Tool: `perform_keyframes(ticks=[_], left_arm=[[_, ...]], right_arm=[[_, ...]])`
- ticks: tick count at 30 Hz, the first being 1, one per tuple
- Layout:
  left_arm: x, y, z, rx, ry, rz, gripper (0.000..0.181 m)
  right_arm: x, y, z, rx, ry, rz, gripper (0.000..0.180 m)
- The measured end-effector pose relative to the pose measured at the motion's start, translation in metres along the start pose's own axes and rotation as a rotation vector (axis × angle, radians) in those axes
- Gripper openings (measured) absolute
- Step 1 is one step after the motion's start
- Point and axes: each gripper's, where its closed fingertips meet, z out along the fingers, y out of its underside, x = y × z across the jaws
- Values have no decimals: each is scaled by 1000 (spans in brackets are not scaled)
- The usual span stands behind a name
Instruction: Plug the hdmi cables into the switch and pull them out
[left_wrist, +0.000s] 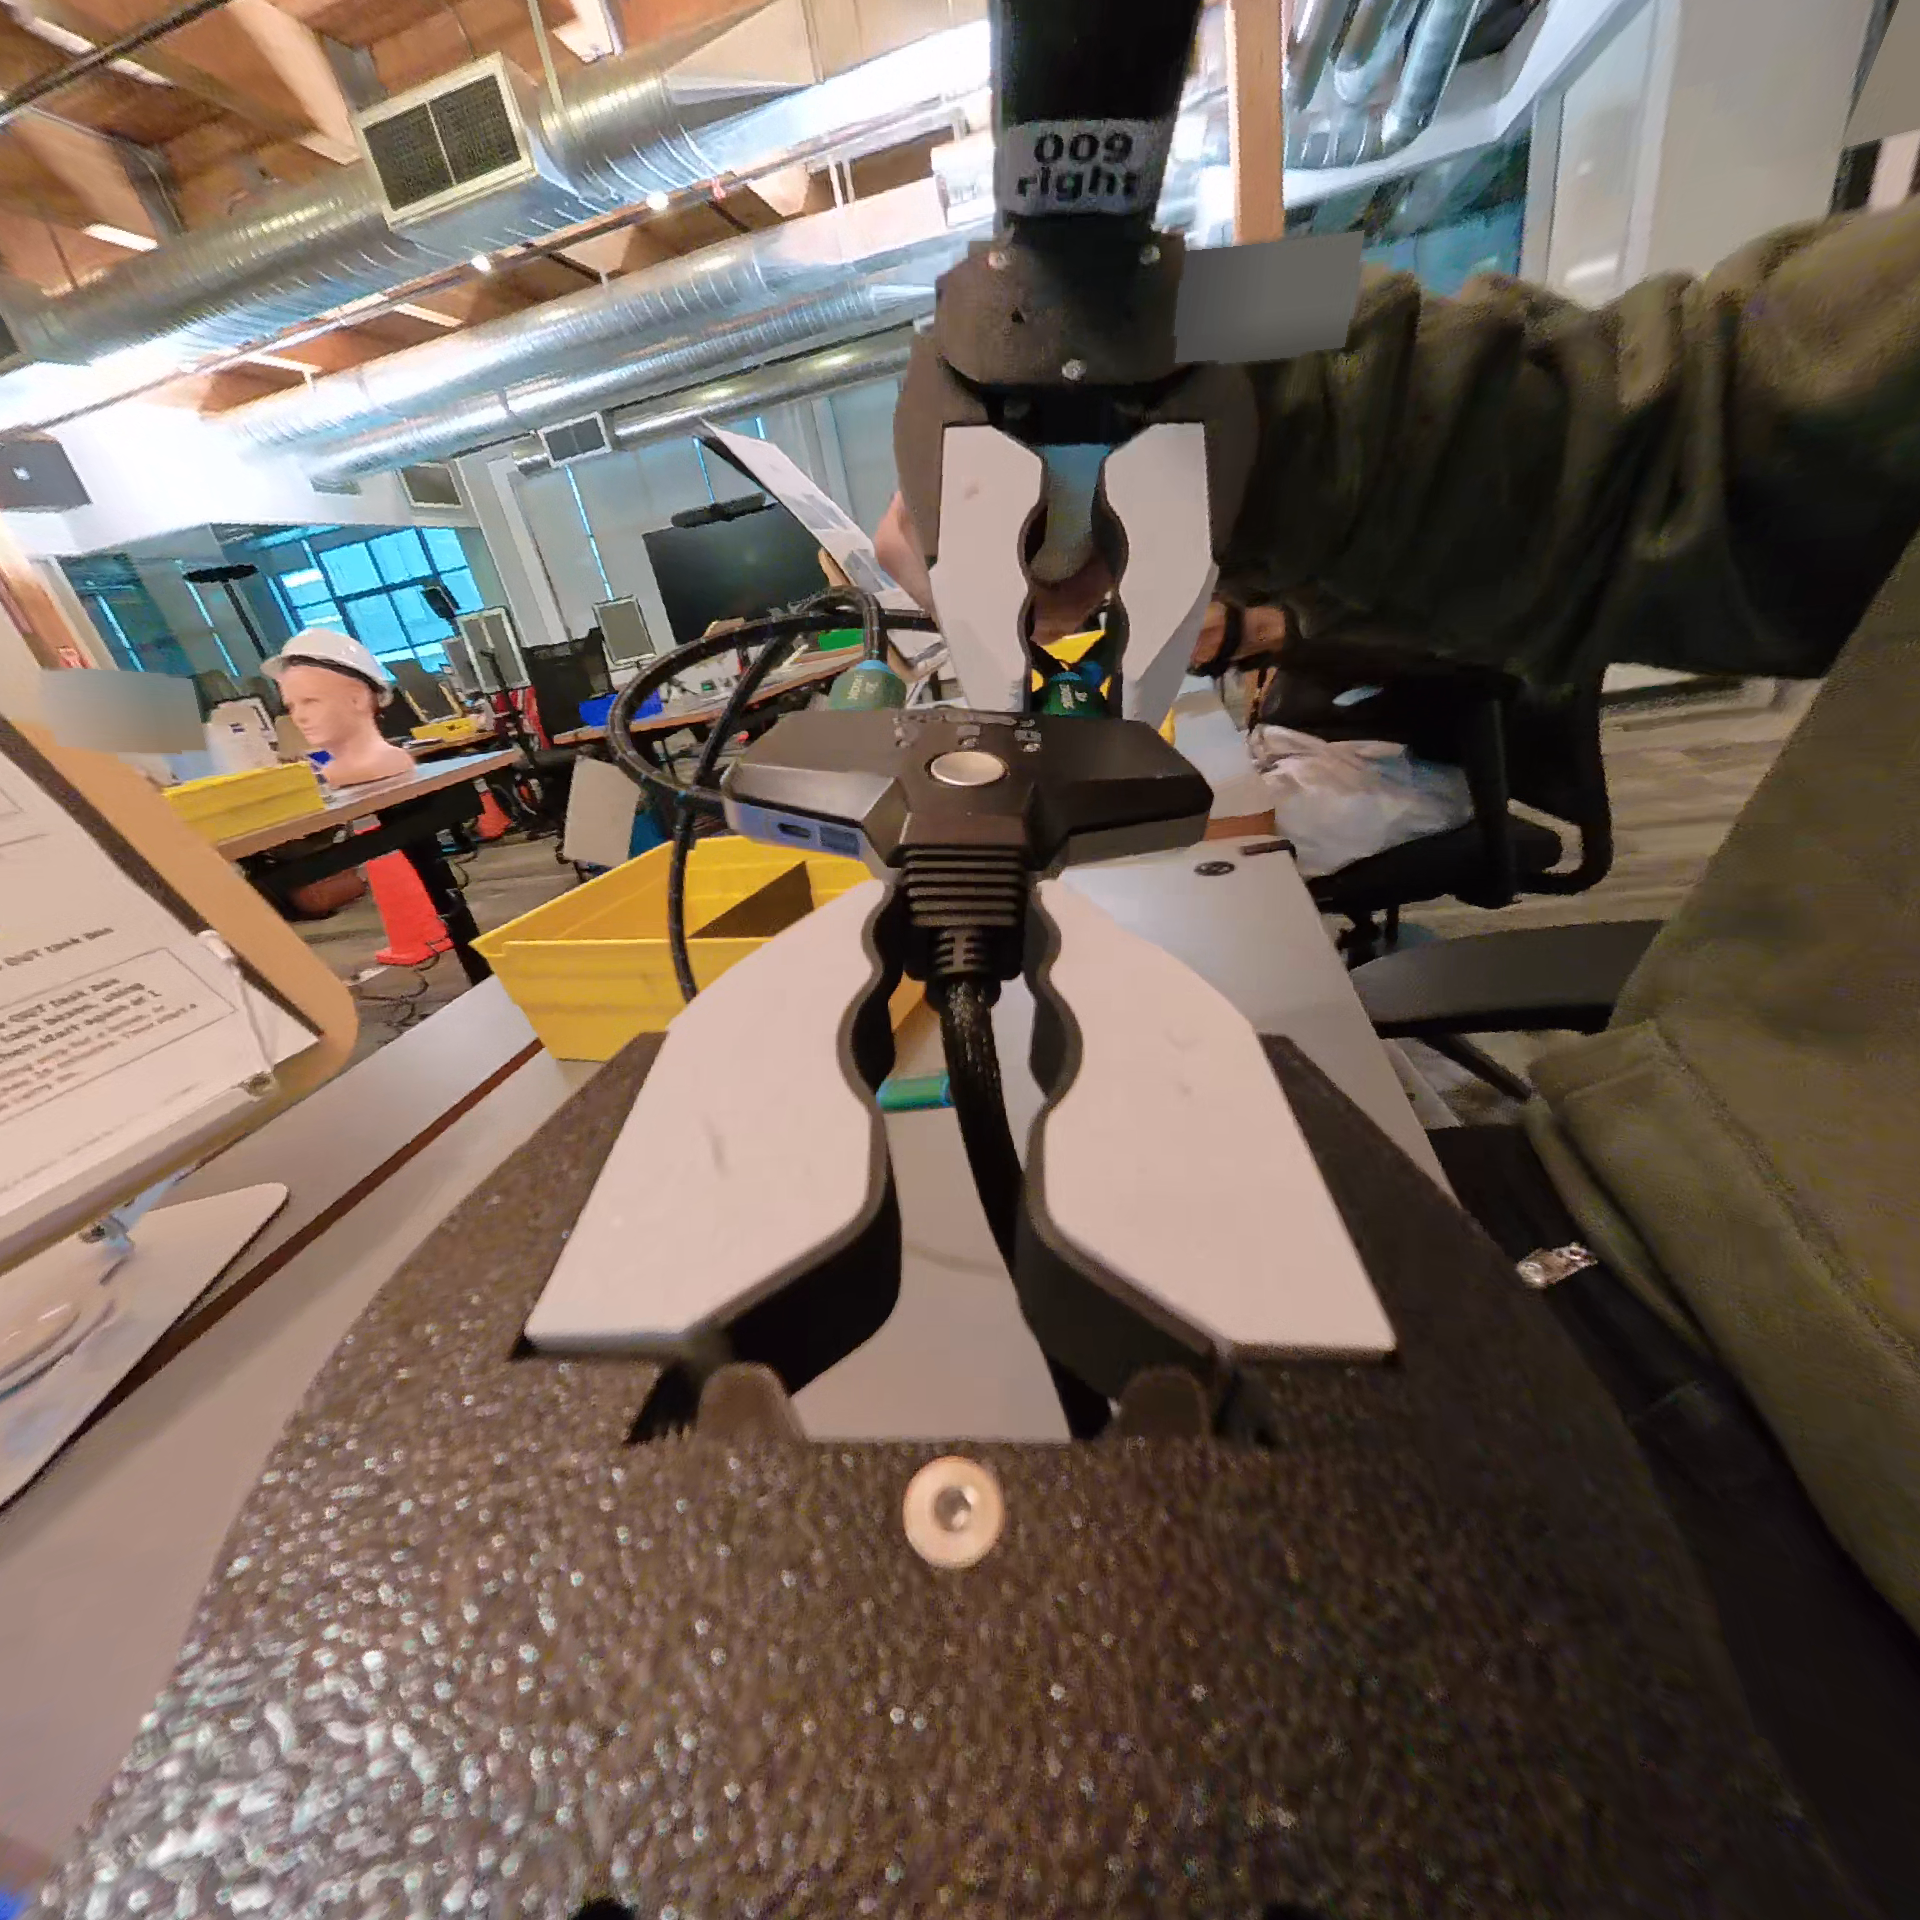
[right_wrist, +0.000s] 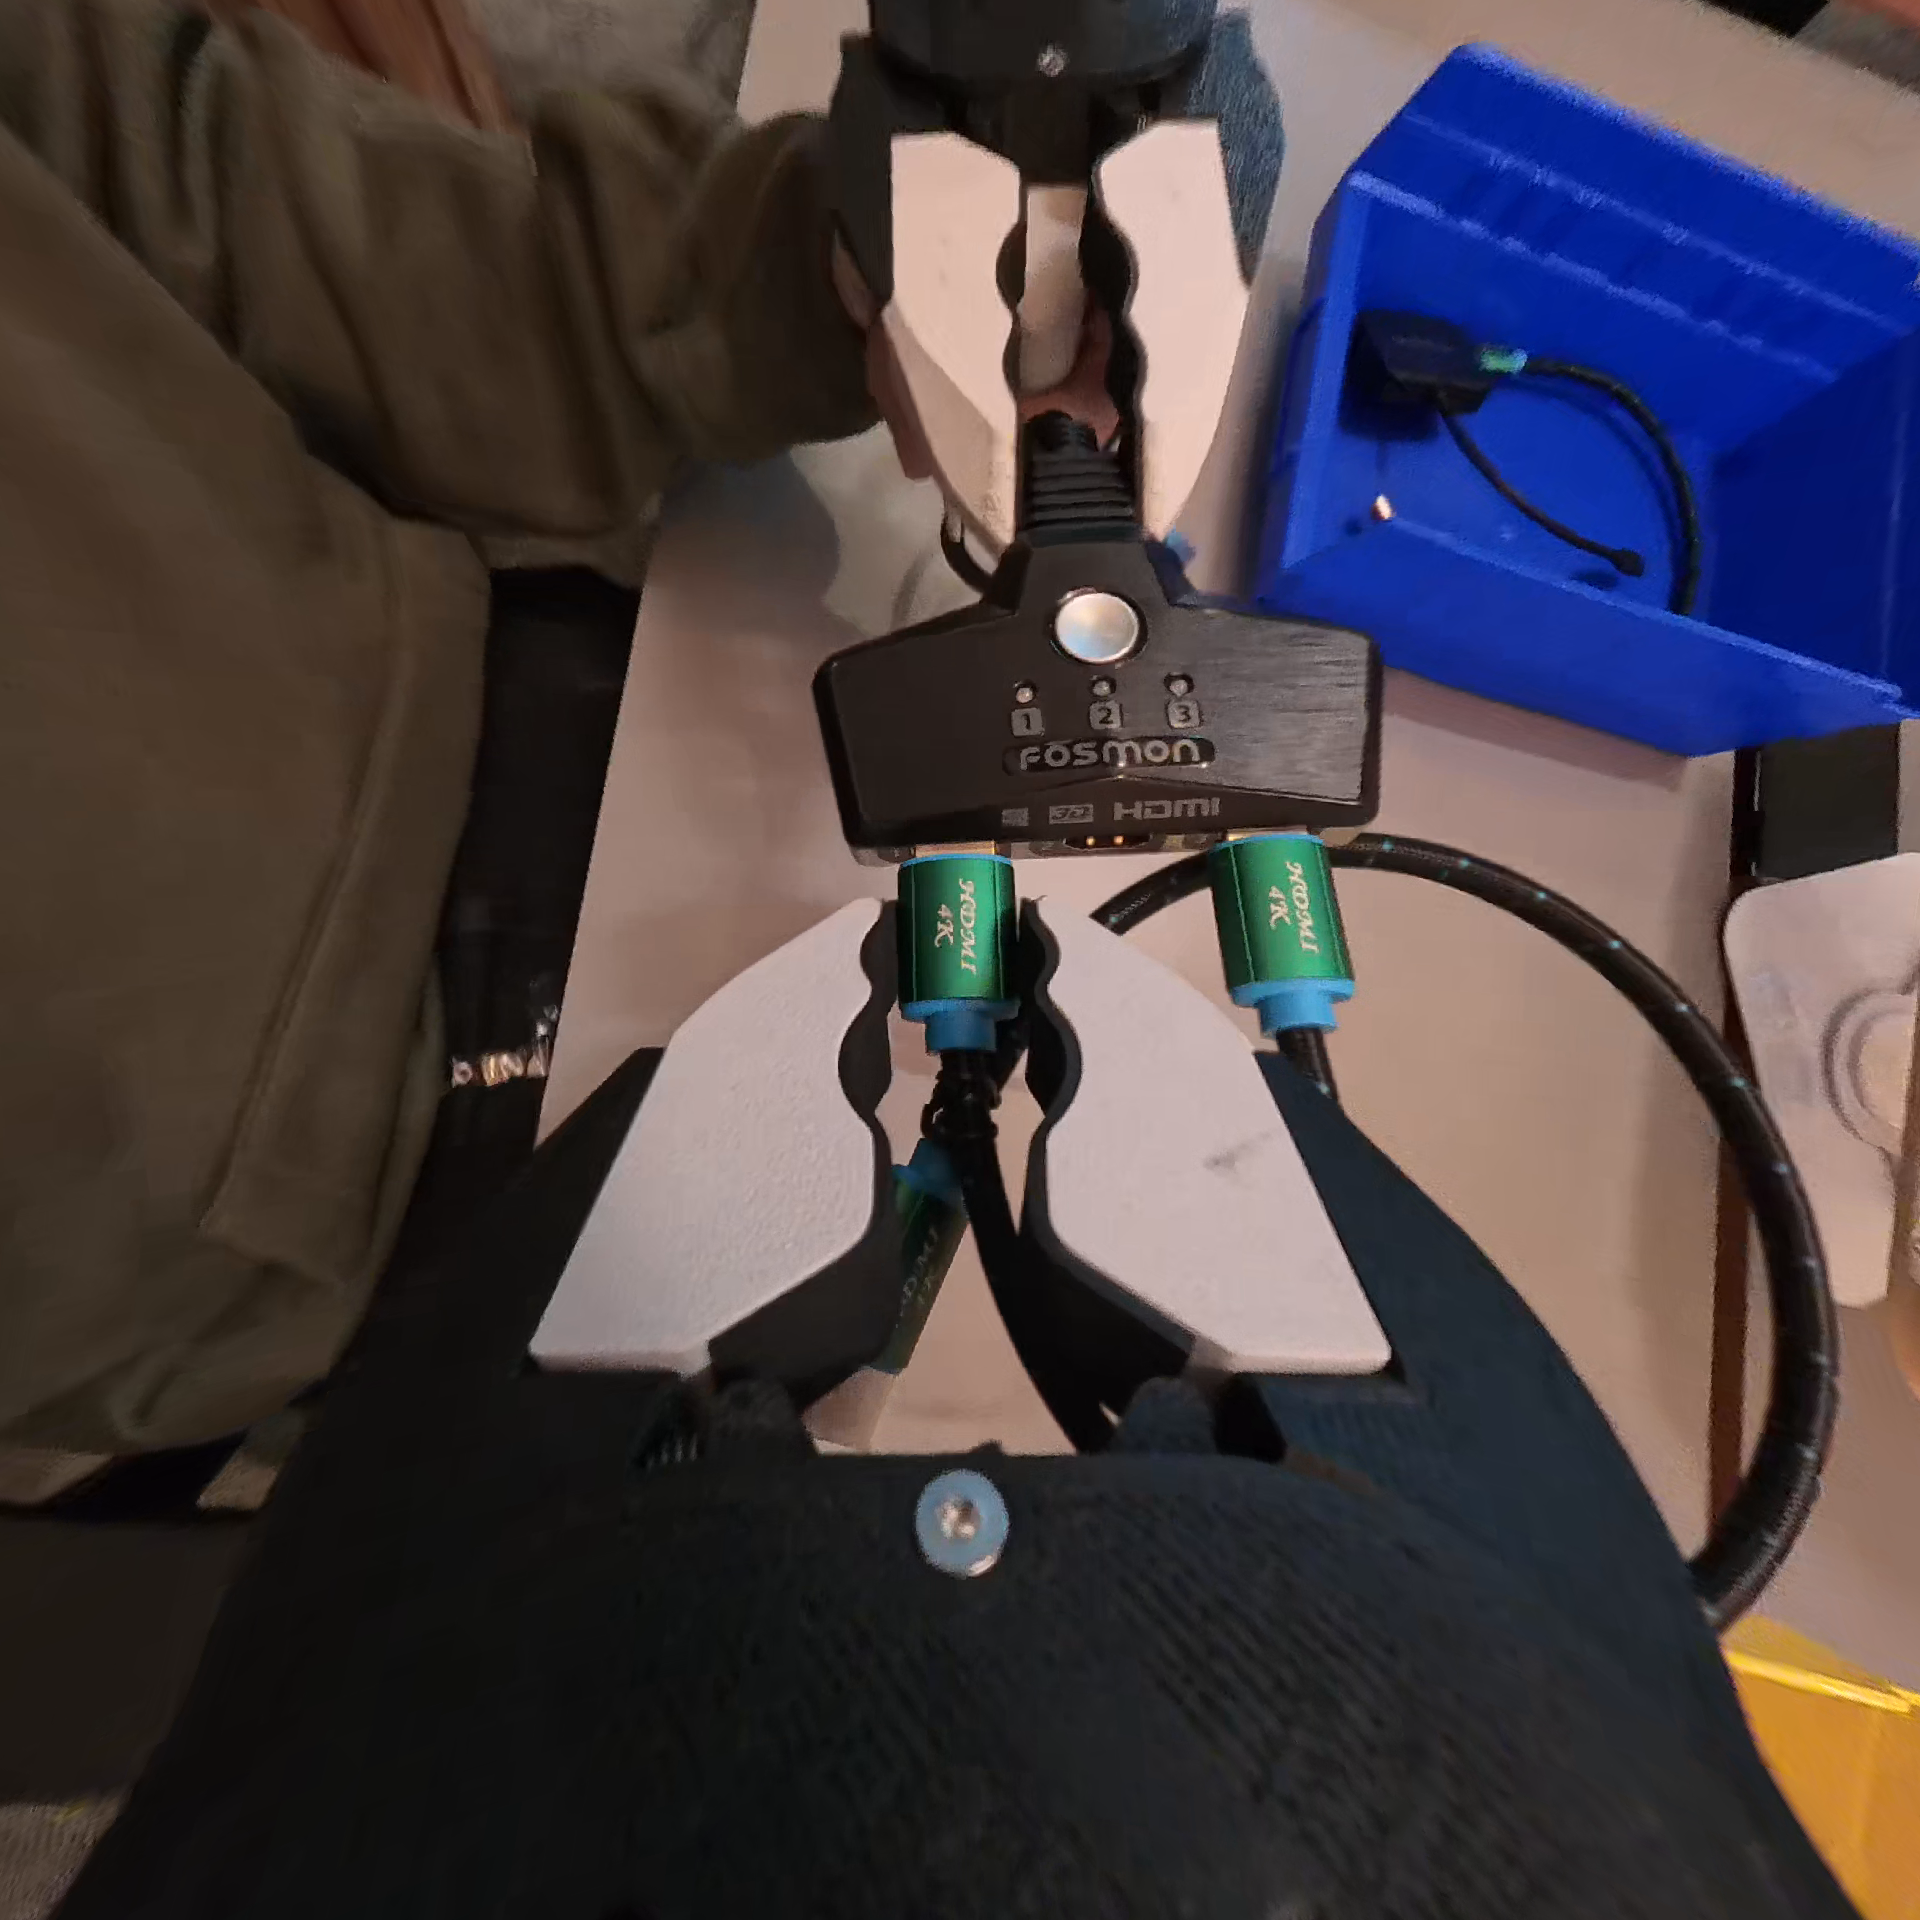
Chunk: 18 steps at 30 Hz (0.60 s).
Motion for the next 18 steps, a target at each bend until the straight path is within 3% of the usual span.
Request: perform_keyframes(ticks=[1,7,18], left_arm=[[1,0,-1,13,13,-2,21],[4,6,8,-12,32,13,21],[11,17,14,-51,74,38,21]], right_arm=[[-4,-2,1,27,-18,17,23],[-8,2,2,125,-60,118,24],[-15,24,12,-13,-1,-14,21]])
